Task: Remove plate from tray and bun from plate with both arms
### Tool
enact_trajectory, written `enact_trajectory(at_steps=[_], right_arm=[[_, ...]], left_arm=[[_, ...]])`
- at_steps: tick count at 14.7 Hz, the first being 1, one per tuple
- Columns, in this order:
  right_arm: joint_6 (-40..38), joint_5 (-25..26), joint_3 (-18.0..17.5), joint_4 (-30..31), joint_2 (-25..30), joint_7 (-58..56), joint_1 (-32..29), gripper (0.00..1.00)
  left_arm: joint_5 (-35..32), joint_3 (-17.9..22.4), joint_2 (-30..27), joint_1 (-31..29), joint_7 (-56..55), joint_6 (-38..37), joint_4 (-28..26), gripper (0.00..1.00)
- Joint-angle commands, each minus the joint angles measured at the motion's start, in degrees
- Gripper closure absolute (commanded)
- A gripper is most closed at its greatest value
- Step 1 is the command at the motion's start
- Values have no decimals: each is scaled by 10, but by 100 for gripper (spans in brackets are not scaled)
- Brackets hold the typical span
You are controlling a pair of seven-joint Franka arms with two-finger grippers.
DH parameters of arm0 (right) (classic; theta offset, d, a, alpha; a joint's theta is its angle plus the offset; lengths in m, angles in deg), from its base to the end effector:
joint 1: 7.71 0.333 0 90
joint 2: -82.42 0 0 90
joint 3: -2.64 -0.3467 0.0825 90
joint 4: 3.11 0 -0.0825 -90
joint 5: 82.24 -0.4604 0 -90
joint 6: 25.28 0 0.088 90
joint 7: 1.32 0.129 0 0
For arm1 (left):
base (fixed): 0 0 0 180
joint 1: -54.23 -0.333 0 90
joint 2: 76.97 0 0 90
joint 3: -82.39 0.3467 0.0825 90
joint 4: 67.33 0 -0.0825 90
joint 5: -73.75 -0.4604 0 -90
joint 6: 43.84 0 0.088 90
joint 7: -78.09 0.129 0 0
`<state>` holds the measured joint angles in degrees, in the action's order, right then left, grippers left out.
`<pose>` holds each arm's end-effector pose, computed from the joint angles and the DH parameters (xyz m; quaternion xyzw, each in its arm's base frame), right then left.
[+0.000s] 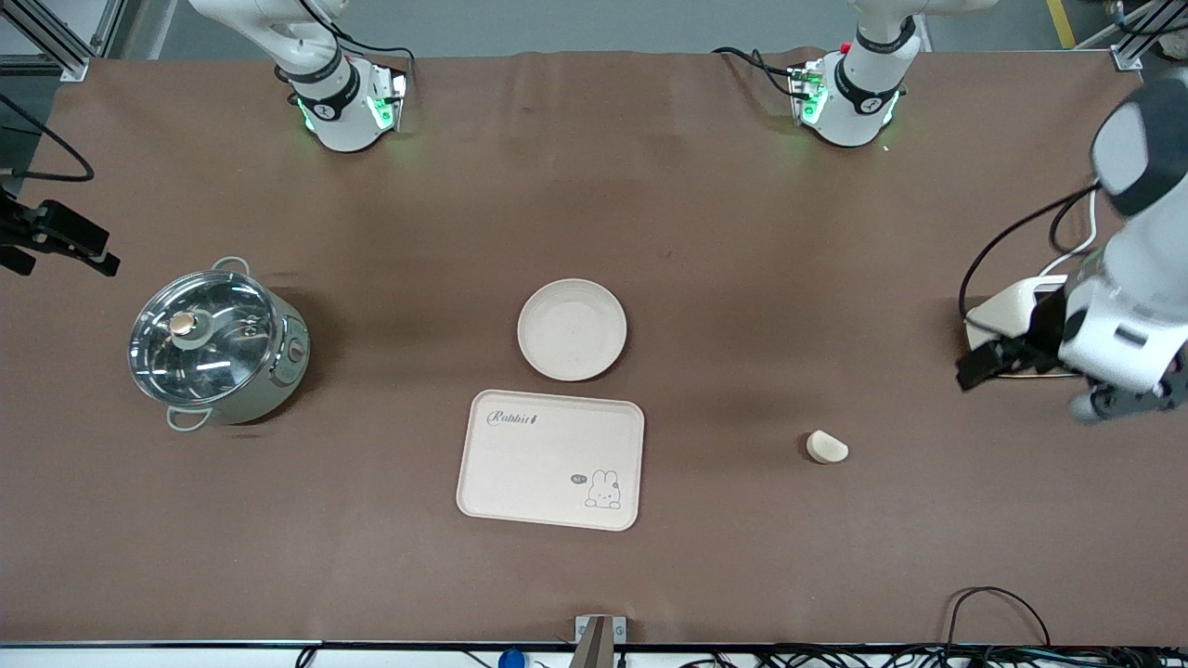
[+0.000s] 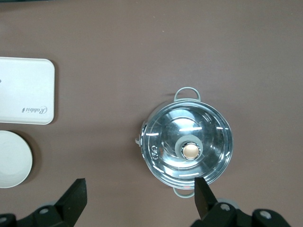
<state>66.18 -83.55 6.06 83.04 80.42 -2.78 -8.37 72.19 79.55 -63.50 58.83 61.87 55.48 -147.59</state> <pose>0.6459 -0.0425 0.6503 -0.9993 0.0228 -0.0294 0.0090 0.7206 -0.0871 0.5837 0.9959 0.0759 0.0495 0.0024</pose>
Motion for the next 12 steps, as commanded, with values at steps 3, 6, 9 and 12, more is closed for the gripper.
enact_trajectory(at_steps=[3,6,9,12], right_arm=[[-6,2,-3,-5,-7,4,-7,0],[-17,2,-3,8,-8,5,-16,0],[-35,2,-3,15,-8,5,-16,0],[-36,2,-3,16,-7,4,-16,0]], left_arm=[[-8,0,-88,-3,83,-90,-22,0],[-5,0,-120,-6,102,-125,-34,0],[-1,-5,-151,-22,112,-124,-77,0],[-1,-17,-175,-31,114,-117,-111,0]])
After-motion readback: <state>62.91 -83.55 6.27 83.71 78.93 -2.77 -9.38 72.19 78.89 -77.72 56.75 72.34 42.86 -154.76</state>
